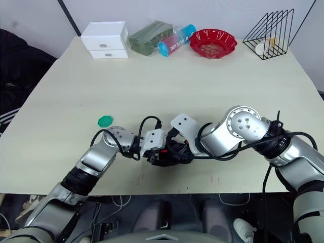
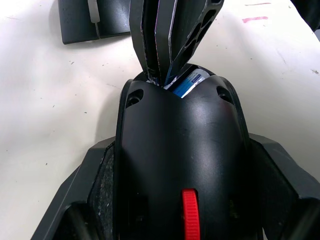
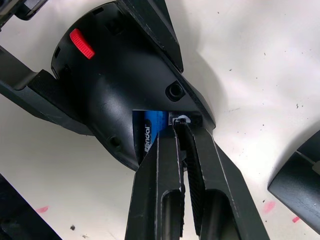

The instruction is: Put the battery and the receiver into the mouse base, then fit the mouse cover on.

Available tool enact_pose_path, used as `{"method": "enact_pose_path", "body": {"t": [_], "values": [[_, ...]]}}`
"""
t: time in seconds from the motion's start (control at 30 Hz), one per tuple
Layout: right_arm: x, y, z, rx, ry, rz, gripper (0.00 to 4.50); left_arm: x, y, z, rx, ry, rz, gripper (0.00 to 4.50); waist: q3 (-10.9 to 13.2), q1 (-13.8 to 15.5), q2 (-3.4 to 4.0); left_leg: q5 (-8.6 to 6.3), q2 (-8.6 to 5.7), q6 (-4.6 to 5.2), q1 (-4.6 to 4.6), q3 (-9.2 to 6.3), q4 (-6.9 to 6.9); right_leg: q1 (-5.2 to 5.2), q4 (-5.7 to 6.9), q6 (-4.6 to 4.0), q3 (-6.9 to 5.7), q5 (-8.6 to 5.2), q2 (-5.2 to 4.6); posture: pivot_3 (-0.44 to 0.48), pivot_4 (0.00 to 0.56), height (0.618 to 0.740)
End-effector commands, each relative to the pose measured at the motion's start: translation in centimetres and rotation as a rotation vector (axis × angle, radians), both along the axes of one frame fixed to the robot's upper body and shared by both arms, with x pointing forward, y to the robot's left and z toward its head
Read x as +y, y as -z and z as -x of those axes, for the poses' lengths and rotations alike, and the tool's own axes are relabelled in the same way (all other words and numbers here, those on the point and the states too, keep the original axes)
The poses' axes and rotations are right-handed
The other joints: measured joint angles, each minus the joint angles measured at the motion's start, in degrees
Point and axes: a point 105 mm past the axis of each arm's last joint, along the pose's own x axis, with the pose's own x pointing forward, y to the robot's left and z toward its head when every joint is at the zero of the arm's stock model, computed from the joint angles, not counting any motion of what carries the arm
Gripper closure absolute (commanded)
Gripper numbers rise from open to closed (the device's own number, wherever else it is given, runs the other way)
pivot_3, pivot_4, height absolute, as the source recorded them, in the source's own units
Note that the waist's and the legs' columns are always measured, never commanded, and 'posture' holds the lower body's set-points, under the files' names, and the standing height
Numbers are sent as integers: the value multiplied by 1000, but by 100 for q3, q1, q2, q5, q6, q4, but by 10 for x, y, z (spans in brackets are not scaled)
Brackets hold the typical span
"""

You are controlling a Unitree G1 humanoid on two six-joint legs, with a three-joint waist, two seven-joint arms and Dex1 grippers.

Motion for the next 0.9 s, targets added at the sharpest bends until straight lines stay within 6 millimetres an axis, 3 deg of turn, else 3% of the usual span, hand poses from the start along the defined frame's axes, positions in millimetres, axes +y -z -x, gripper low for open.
{"method": "enact_pose_path", "body": {"t": [0.03,0.1,0.9], "values": [[3,8,8,44,-34,12,3523,3,21,5,45,3,-74,1558,0,1,0,0,0,0,0,0,0,0,0,0,0,0,0,0,150,740],[3,8,8,45,-34,11,2777,4,21,5,45,3,-74,1558,0,1,0,0,0,0,0,0,0,0,0,0,0,0,-1,0,150,740],[-6,-9,5,0,-49,-10,2777,3,20,4,45,3,-72,1558,2,35,5,1,-8,0,-5,-7,-39,-4,-26,6,-12,3,-10,0,150,740]]}}
